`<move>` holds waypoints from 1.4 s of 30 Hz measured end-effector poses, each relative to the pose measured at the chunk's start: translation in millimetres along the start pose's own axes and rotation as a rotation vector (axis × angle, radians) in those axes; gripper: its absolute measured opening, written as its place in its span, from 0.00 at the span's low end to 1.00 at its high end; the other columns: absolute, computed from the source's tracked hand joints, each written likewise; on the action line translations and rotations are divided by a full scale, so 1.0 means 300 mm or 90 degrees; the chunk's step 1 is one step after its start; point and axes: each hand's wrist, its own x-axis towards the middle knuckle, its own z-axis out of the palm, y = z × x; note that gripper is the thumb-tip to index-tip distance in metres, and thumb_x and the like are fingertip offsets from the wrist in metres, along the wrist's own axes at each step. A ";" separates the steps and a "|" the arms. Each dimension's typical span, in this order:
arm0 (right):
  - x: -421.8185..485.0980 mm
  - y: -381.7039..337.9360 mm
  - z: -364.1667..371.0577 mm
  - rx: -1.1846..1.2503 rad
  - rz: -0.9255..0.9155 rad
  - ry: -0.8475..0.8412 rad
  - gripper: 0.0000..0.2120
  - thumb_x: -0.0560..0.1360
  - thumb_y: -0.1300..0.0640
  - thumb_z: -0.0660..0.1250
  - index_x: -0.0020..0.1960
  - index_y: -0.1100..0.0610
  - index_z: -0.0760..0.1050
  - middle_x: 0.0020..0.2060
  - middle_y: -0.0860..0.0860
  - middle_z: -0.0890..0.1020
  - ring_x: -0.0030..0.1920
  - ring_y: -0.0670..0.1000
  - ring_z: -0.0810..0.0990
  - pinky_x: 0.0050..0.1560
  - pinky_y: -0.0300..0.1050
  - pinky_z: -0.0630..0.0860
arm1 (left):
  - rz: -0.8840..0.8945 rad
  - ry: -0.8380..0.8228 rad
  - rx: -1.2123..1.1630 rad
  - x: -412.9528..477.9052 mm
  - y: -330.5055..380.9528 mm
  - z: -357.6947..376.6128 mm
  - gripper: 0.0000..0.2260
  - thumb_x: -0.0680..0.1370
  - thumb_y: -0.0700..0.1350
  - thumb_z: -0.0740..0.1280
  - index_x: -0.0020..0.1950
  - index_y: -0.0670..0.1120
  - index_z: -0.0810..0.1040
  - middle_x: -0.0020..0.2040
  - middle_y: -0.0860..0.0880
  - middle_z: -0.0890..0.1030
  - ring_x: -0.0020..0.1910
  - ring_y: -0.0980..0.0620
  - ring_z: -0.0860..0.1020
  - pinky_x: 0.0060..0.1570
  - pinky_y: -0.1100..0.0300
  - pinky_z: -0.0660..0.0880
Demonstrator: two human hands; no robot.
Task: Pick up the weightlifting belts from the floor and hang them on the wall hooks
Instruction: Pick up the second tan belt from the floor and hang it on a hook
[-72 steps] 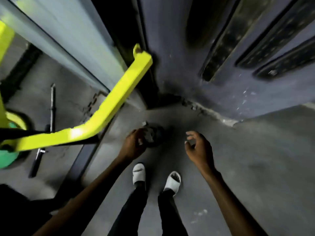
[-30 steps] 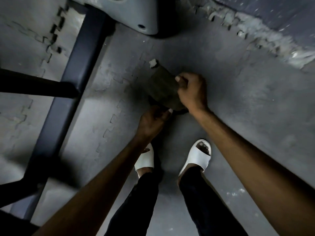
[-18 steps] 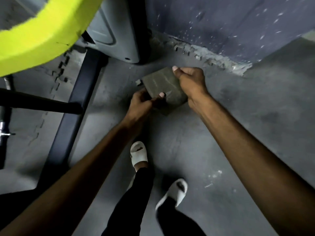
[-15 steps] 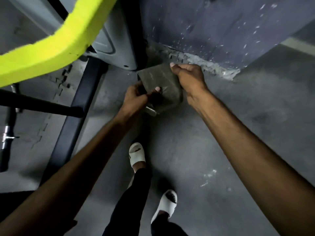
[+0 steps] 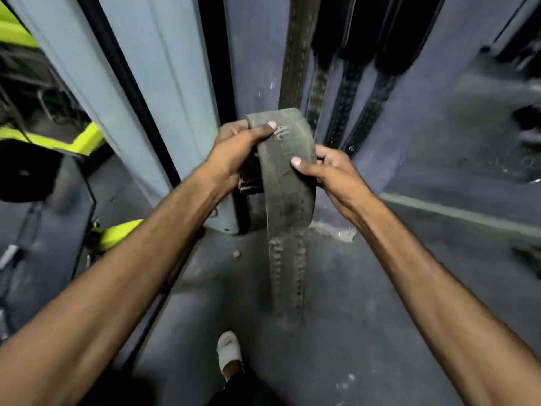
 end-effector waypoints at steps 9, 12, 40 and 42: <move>-0.322 -0.787 0.103 0.044 -0.226 0.063 0.09 0.80 0.64 0.66 0.57 0.63 0.82 0.43 0.53 0.87 0.43 0.47 0.86 0.43 0.39 0.80 | 0.120 -0.058 0.025 -0.355 0.739 0.117 0.07 0.74 0.47 0.74 0.45 0.43 0.84 0.41 0.45 0.85 0.43 0.49 0.82 0.62 0.51 0.76; -0.417 -0.970 0.178 0.067 -0.292 0.093 0.09 0.80 0.64 0.65 0.57 0.64 0.82 0.44 0.55 0.87 0.44 0.49 0.86 0.44 0.42 0.81 | 0.146 -0.082 0.007 -0.465 0.895 0.105 0.16 0.68 0.53 0.79 0.48 0.44 0.84 0.49 0.43 0.81 0.51 0.46 0.76 0.70 0.47 0.68; -0.737 -1.688 0.362 0.108 -0.484 0.270 0.11 0.75 0.59 0.71 0.36 0.54 0.72 0.39 0.56 0.77 0.42 0.53 0.75 0.45 0.49 0.73 | 0.373 -0.289 0.345 -0.942 0.959 -0.005 0.06 0.75 0.44 0.74 0.39 0.51 0.82 0.33 0.61 0.83 0.35 0.65 0.78 0.40 0.71 0.72; -0.734 -1.680 0.362 0.102 -0.480 0.259 0.13 0.75 0.60 0.71 0.34 0.54 0.71 0.37 0.55 0.76 0.42 0.52 0.74 0.45 0.47 0.72 | 0.372 -0.278 0.193 -0.933 1.099 0.021 0.07 0.74 0.54 0.72 0.41 0.51 0.84 0.37 0.57 0.83 0.39 0.57 0.78 0.46 0.63 0.73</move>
